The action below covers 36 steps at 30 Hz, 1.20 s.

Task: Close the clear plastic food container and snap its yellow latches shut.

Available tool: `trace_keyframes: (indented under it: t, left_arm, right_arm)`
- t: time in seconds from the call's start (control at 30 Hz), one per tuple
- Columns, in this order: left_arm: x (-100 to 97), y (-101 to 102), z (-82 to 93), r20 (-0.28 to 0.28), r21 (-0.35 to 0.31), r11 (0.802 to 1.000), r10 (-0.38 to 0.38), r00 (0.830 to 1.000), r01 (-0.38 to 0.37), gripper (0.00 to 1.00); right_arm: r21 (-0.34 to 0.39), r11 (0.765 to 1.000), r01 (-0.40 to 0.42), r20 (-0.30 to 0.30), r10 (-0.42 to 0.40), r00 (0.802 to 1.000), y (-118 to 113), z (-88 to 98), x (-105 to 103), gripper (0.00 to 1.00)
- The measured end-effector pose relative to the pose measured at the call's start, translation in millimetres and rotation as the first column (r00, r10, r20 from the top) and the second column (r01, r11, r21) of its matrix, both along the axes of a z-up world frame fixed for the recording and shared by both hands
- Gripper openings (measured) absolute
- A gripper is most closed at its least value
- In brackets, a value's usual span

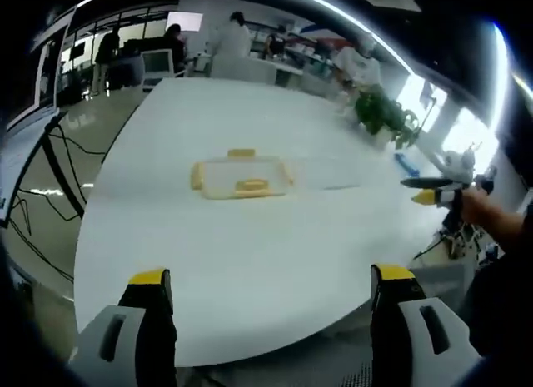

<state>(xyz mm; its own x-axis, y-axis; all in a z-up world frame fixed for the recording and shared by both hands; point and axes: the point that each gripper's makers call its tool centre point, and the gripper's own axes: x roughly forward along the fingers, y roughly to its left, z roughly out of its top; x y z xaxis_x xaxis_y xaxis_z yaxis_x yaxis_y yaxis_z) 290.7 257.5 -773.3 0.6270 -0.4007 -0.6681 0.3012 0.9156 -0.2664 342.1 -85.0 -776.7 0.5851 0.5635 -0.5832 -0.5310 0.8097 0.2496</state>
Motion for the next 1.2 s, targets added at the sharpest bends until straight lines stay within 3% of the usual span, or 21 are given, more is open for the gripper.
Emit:
trace_keyframes:
  t: [0.13,0.2,0.3,0.53,0.73,0.83,0.93,1.1,1.2]
  left_arm:
    - [-0.1,2,2.6,0.002,-0.004,1.0,-0.004,1.0,0.004,0.99]
    - [-1.1,2,1.6,-0.005,-0.002,1.0,-0.011,1.0,0.011,0.99]
    - [-1.8,5,0.3,-0.012,0.002,1.0,-0.009,1.0,0.009,0.99]
    - [-3.0,5,-1.5,-0.008,0.006,1.0,-0.009,1.0,0.009,0.99]
    - [-3.1,2,-1.1,-0.015,-0.025,1.0,0.004,1.0,-0.005,0.99]
    - [-0.8,0,-2.5,-0.016,-0.021,1.0,0.002,1.0,-0.003,0.99]
    - [0.7,1,-5.4,-0.023,-0.018,1.0,0.016,1.0,-0.017,0.99]
    - [1.6,-2,-8.7,-0.031,-0.014,1.0,0.012,0.999,-0.013,0.99]
    - [2.5,-3,-10.6,-0.039,-0.011,1.0,0.008,0.999,-0.009,0.99]
  right_arm:
    - [0.002,1.0,0.001,-0.036,-0.001,0.999,1,-5.7,-3,0.99]
    - [-0.011,1.0,-0.027,0.005,0.027,1.0,2,-2.7,-3,1.0]
    - [0.012,1.0,-0.017,-0.032,0.018,0.999,5,-5.5,-5,1.0]
    - [-0.06,0.998,-0.03,-0.039,0.027,0.999,5,-12.4,-3,1.0]
    - [-0.058,0.996,-0.07,-0.007,0.07,0.998,11,-8.5,0,0.95]
    - [-0.096,0.992,-0.085,0.053,0.091,0.994,8,-4.8,5,0.89]
    - [-0.047,0.997,-0.066,0.016,0.066,0.998,10,-6.6,7,0.93]
    - [-0.03,0.997,-0.068,-0.054,0.066,0.996,12,-14.8,3,1.0]
    - [-0.041,0.996,-0.075,-0.059,0.073,0.996,14,-18.0,6,1.0]
